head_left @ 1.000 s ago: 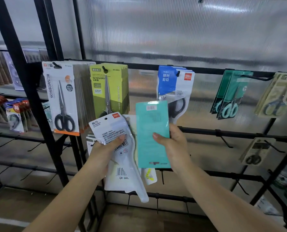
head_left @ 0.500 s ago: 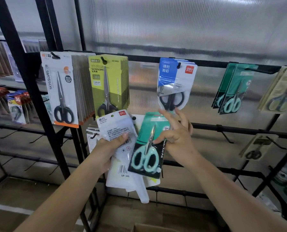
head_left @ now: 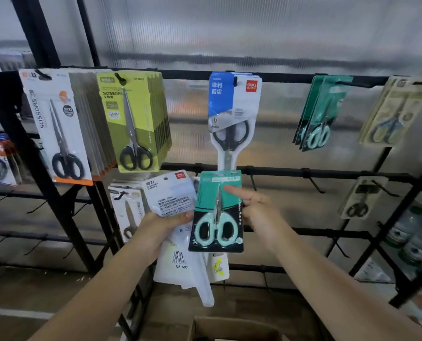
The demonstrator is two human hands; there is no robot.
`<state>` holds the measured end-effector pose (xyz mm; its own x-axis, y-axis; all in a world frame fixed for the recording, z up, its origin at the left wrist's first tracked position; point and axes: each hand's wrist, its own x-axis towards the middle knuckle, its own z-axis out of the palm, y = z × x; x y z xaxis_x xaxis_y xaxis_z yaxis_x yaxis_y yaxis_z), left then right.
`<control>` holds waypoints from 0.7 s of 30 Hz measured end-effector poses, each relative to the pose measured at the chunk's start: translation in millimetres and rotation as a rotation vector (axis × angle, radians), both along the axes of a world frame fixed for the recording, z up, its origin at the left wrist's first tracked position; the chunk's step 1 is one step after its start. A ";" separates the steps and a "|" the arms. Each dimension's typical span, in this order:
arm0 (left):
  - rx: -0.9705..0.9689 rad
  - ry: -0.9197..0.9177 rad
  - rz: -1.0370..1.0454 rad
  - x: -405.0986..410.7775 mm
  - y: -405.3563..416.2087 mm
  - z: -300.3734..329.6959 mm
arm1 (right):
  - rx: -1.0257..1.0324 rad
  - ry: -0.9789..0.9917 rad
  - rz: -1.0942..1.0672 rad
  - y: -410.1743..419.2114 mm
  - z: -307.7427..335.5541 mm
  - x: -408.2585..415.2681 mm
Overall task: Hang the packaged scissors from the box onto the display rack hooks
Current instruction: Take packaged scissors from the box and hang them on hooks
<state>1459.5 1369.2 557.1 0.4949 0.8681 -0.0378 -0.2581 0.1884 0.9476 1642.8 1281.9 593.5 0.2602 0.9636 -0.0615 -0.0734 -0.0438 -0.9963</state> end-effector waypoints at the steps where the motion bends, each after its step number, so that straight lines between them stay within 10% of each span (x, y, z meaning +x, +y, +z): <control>1: 0.004 0.012 -0.028 5.7 -3.0 0.3 | -0.020 0.066 -0.031 -3.1 -0.1 6.7; 12: -0.054 0.142 -0.178 87.4 -40.8 2.5 | 0.048 0.467 -0.242 -70.6 6.9 96.6; 21: 0.041 0.098 -0.173 146.8 -73.5 35.3 | 0.197 0.082 -0.440 -82.7 75.8 151.0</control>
<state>1606.3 1295.7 592.5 0.6328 0.7720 -0.0591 -0.1313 0.1823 0.9744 1793.9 1199.1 669.2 0.6474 0.7586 0.0738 -0.1211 0.1980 -0.9727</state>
